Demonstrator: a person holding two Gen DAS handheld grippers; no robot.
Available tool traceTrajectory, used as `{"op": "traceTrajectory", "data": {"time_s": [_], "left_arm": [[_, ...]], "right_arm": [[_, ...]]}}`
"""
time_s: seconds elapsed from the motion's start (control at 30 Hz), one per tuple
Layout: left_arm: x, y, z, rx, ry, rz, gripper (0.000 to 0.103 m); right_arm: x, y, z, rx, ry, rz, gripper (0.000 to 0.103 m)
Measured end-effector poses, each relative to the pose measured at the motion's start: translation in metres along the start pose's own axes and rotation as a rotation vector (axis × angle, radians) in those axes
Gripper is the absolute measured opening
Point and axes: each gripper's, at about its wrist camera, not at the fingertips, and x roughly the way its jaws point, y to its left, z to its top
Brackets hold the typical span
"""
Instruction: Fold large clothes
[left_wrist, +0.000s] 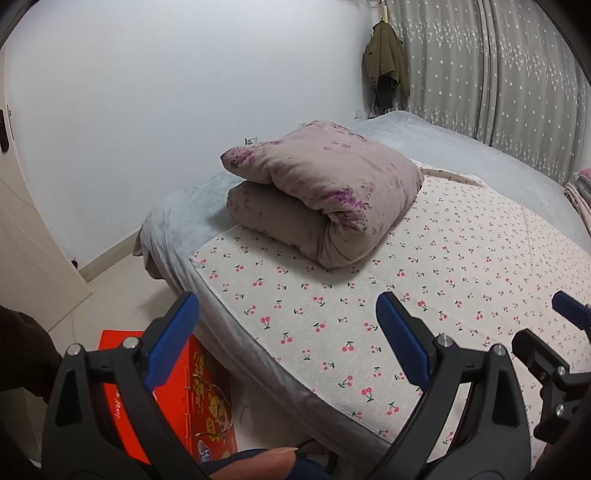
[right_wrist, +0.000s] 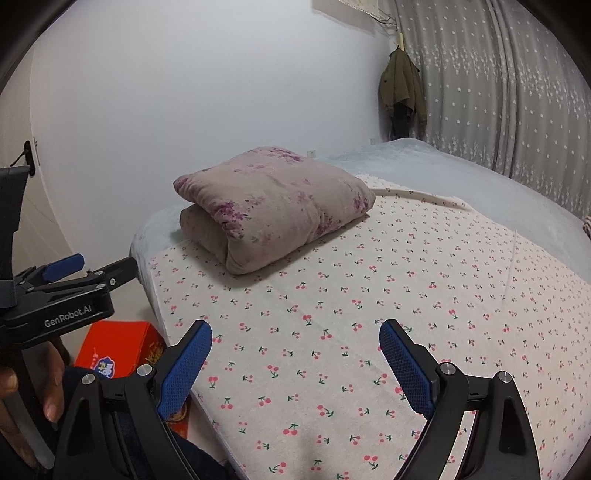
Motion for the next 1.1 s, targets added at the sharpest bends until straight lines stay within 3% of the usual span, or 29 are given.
{"op": "traceTrajectory", "data": {"time_s": [1.1], "left_arm": [[0.0058,-0.006,0.0008,0.022,0.016,-0.006,0.096]], "right_arm": [[0.0046,0.0029,-0.0008,-0.006,0.003,-0.007,0.093]]}}
